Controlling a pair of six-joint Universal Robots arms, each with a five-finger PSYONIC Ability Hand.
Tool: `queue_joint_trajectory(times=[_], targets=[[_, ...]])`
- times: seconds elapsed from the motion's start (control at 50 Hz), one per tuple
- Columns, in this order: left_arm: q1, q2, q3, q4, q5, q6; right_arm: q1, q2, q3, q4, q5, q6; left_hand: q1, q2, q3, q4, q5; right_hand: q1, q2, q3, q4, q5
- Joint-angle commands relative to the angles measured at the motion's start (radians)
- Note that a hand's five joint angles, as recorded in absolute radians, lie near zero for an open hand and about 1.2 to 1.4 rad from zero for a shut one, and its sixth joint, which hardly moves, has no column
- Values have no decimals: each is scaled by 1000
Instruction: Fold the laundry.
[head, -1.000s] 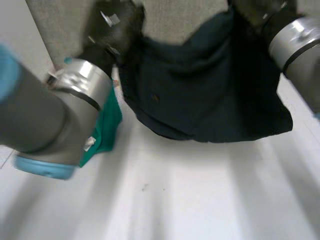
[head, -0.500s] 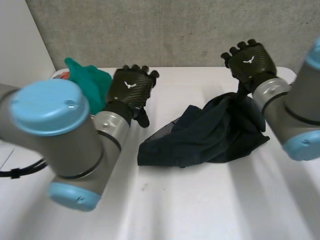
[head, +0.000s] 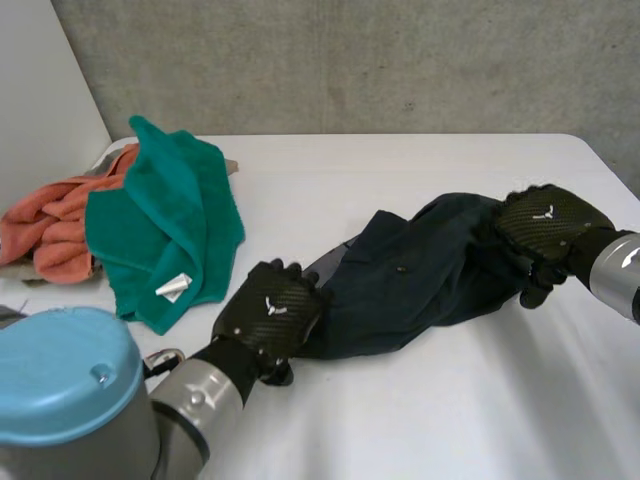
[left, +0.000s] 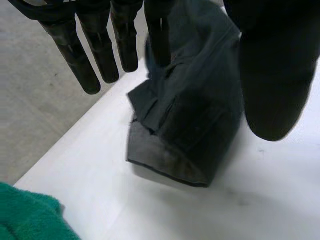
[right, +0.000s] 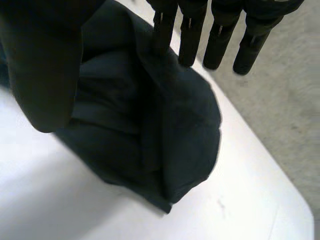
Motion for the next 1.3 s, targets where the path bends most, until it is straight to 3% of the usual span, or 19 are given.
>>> queue_joint_trajectory(times=[0.02,0.2,0.28,0.32,0.38,0.4,0.44,0.48,0.58,0.7,0.8,0.92,1.06,1.12,1.2,1.22,1.24,1.26,1.3], targets=[[1,-58,68,69,-97,-20,9,6,48,-188,40,137,-31,-33,-34,-23,-20,-84,-79,-74,-66,-56],[-31,-219,143,96,-91,-14,17,115,63,-292,44,157,-82,-83,-85,-73,-70,-128,-123,-118,-111,-100],[-60,-313,205,86,-89,-8,18,170,51,-403,60,170,12,10,9,21,23,-111,-106,-101,-93,-82],[-59,-340,228,75,-85,-6,24,211,43,-471,82,167,190,189,187,199,202,-78,-73,-69,-61,-50],[-50,-359,280,56,-94,-12,43,261,20,-518,103,162,780,779,777,789,791,18,23,28,36,47],[-50,-357,306,50,-102,-17,59,293,-2,-533,111,160,999,998,996,1008,1011,176,181,185,193,204],[-48,-350,323,50,-103,-20,73,317,-27,-530,114,159,1001,1000,998,1010,1013,489,494,499,507,518],[-38,-301,337,47,-105,-18,78,330,-61,-510,116,159,1001,1000,998,1010,1013,1010,1015,1020,1027,1038],[-25,-105,334,41,-105,-21,76,279,-99,-389,110,148,1001,1000,998,1010,1013,1013,1018,1023,1030,1041],[-28,112,341,13,-103,-50,78,-36,-194,-184,84,148,1001,1000,998,1010,1013,1013,1018,1023,1030,1041],[-18,221,383,-22,-100,-112,63,-95,-329,-61,45,156,1001,1000,998,1010,1013,1013,1018,1023,1030,1041],[-2,157,404,-59,-99,-132,53,4,-408,-18,17,157,1001,1000,998,1010,1013,1013,1018,1023,1030,1041],[24,-128,482,-60,-94,-124,112,276,-478,-39,33,154,1001,1000,998,1010,1013,1013,1018,1023,1030,1041],[47,-296,571,-66,-102,-120,147,408,-530,-99,85,156,1001,1000,998,1010,1013,1013,1018,1023,1030,1041],[64,-446,686,-66,-99,-113,158,532,-567,-235,206,148,653,652,650,662,665,1013,1018,1023,1030,1041],[67,-466,708,-66,-96,-112,159,551,-570,-271,229,145,548,546,545,557,559,848,853,858,866,877],[68,-500,744,-66,-93,-113,162,575,-576,-342,272,140,189,188,186,198,201,140,145,150,158,169],[68,-508,757,-66,-89,-113,165,584,-576,-376,295,136,-9,-11,-12,0,2,-209,-204,-199,-191,-180],[70,-509,778,-63,-89,-113,167,586,-575,-458,326,122,-220,-222,-223,-212,-209,-209,-204,-199,-191,-180]])
